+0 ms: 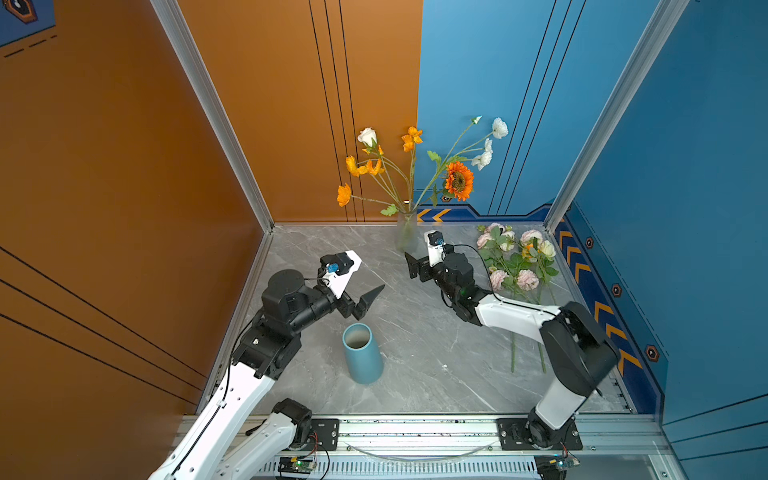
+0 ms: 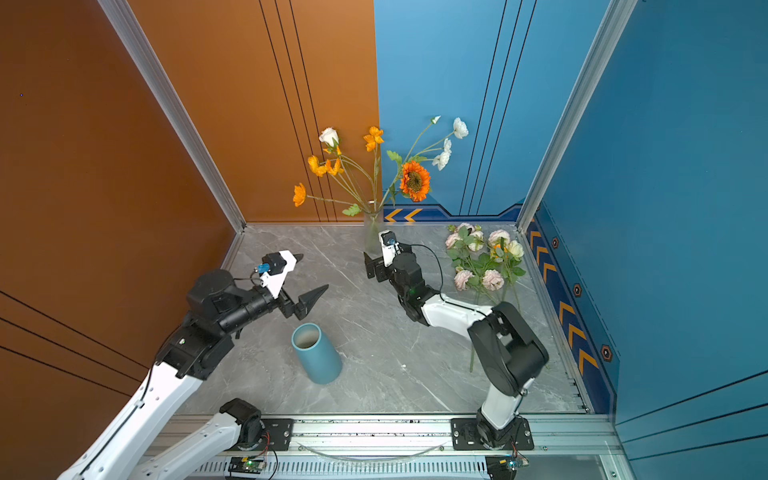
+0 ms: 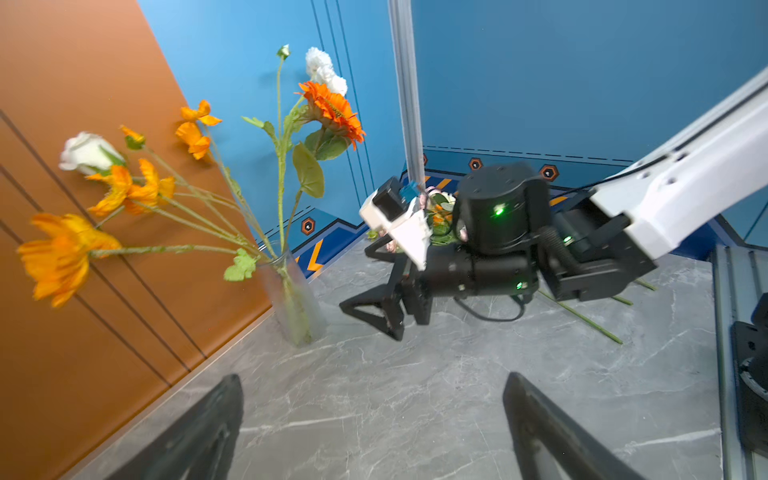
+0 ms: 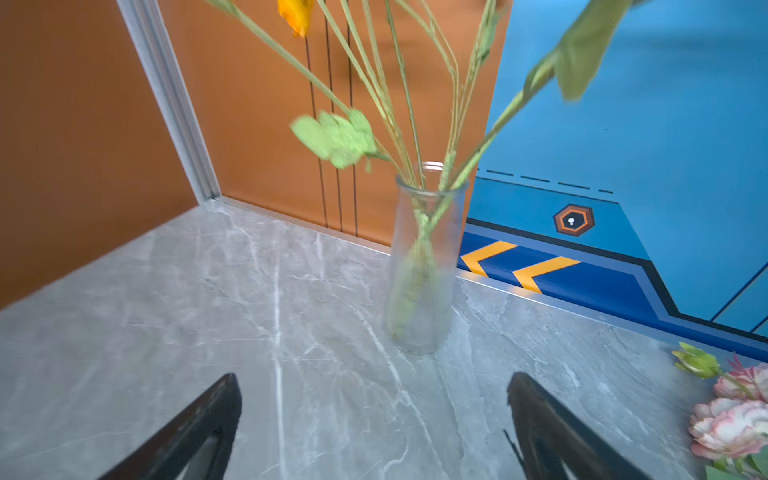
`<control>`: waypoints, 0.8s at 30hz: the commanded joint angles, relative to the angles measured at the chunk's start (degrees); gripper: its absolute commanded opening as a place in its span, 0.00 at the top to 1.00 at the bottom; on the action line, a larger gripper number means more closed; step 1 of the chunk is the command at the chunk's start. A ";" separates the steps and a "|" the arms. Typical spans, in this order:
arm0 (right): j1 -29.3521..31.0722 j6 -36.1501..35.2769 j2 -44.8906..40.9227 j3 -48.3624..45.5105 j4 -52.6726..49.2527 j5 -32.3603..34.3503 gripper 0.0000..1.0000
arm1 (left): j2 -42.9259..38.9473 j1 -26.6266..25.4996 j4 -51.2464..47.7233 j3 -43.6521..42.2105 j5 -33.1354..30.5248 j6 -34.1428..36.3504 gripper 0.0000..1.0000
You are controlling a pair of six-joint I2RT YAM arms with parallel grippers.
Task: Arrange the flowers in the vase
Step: 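Withdraw the right gripper from the vase while the left moves over the teal cup, then lower the left gripper onto the teal cup rim and close it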
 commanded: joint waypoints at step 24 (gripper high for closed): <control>26.53 22.81 -41.77 -17.51 -53.54 7.08 0.00 | 0.96 -11.09 -51.74 9.41 -22.47 -37.92 0.15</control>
